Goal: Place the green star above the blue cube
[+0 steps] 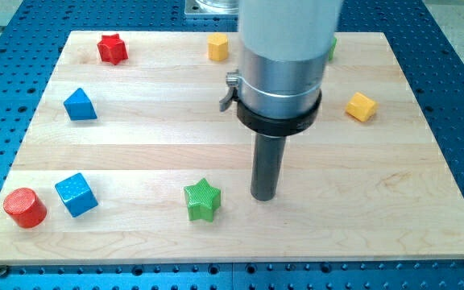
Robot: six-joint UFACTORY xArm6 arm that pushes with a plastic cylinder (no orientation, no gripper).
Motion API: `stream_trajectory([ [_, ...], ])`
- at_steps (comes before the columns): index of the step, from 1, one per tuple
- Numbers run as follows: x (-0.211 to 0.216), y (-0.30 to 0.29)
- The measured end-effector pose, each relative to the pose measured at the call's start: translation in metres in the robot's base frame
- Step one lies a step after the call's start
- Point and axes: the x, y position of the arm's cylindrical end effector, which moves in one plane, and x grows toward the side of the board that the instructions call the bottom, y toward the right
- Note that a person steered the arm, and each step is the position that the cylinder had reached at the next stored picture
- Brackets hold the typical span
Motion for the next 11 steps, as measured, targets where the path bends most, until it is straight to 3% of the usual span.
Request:
stream_trajectory([
  [2,0.044,-0.09],
  [3,0.044,-0.154],
  [6,-0.001,-0.134],
  [7,-0.037,-0.15],
  [8,-0.022,-0.203],
  [11,-0.113,-0.197],
])
